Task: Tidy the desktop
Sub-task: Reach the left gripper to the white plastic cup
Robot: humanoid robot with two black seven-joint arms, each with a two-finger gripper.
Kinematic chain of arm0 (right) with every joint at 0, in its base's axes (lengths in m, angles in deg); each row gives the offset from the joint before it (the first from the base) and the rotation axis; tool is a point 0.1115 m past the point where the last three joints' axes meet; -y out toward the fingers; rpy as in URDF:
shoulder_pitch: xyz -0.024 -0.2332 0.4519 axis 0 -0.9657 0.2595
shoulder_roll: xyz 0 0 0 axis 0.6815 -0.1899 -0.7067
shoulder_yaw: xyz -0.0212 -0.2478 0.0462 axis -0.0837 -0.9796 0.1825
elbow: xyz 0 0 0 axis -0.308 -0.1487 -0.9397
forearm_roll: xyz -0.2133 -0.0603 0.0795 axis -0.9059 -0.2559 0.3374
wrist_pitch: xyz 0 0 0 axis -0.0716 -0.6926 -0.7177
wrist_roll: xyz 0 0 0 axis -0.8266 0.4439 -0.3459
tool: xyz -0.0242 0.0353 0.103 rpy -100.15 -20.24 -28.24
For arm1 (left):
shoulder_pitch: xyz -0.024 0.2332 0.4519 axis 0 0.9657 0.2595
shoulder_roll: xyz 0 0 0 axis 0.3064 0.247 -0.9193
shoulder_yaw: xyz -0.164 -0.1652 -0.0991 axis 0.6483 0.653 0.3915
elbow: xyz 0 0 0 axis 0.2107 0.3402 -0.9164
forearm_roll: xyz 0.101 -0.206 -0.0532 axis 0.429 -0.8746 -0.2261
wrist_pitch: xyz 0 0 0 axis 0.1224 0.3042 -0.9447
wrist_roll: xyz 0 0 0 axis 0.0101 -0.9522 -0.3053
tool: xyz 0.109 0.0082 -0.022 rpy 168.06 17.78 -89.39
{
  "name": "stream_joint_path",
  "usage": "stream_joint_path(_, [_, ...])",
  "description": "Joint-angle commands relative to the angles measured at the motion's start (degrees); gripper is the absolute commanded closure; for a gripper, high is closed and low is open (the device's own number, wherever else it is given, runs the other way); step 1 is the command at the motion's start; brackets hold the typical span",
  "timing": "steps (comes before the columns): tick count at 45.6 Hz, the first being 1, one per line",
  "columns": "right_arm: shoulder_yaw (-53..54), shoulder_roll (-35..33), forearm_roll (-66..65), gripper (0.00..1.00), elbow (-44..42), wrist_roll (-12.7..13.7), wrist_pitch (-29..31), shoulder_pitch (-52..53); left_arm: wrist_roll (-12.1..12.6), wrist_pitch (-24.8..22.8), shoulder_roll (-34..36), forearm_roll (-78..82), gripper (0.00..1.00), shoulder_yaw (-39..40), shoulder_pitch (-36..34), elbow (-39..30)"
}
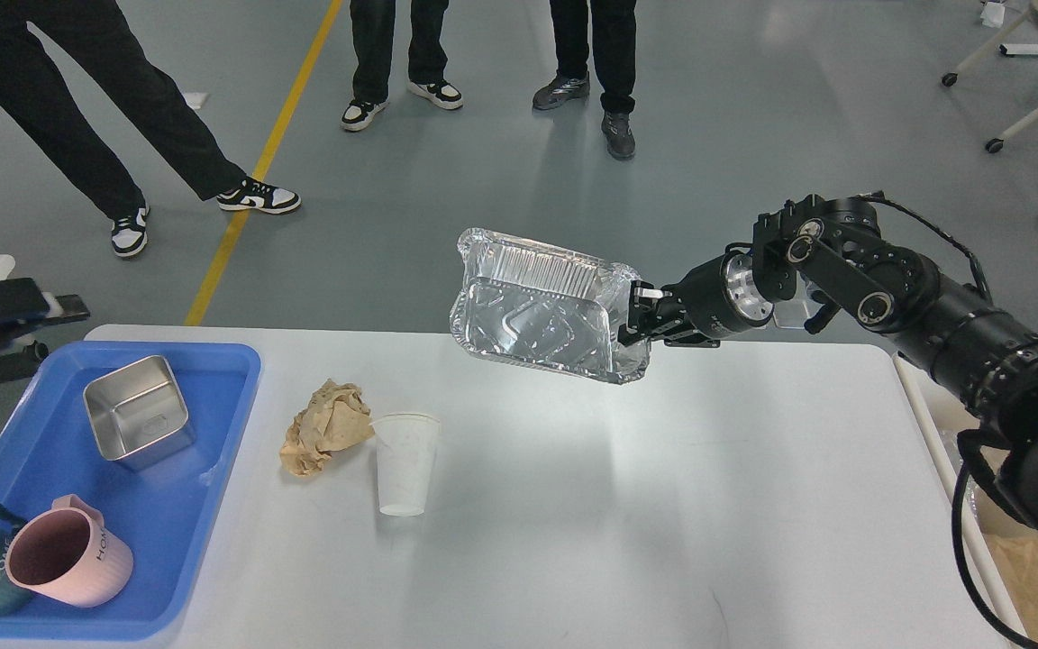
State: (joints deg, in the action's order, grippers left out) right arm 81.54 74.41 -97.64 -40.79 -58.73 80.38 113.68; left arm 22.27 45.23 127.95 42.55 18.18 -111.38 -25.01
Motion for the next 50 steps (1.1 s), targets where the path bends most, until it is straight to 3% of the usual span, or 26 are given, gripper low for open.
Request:
stream_joint_path(1, [0.00,-0.29,-0.10,1.00,1.14,0.08,0.07,-0.02,4.87,4.80,-13.80,8.84,0.06,-0.88,0.02,5.65])
stream_joint_path(10, [0.00,-0.03,-0.10,1.00,1.23,0.08,0.07,-0.02,9.36,7.61,-29.45,14.22,0.06,-5.27,-0.94,12.33])
stream_joint_path(16, [0.00,0.15,-0.01,1.00,1.31,0.08,0.07,-0.19,9.01,8.14,-37.10,17.21,0.06,-9.58,-3.49,16.21])
stream_joint_path(32, [0.00,-0.12,-0.01,1.00,1.31,0.08,-0.02,-0.28,7.43,8.14,-48.79,23.00,0.06,-18.89,-7.62,28.68])
stream_joint_path(50, [0.09,-0.47,-0.01,1.00,1.31,-0.01,-0.02,-0.64,6.11,7.44,-64.71,27.76,0.06,-22.93,-10.26,42.57])
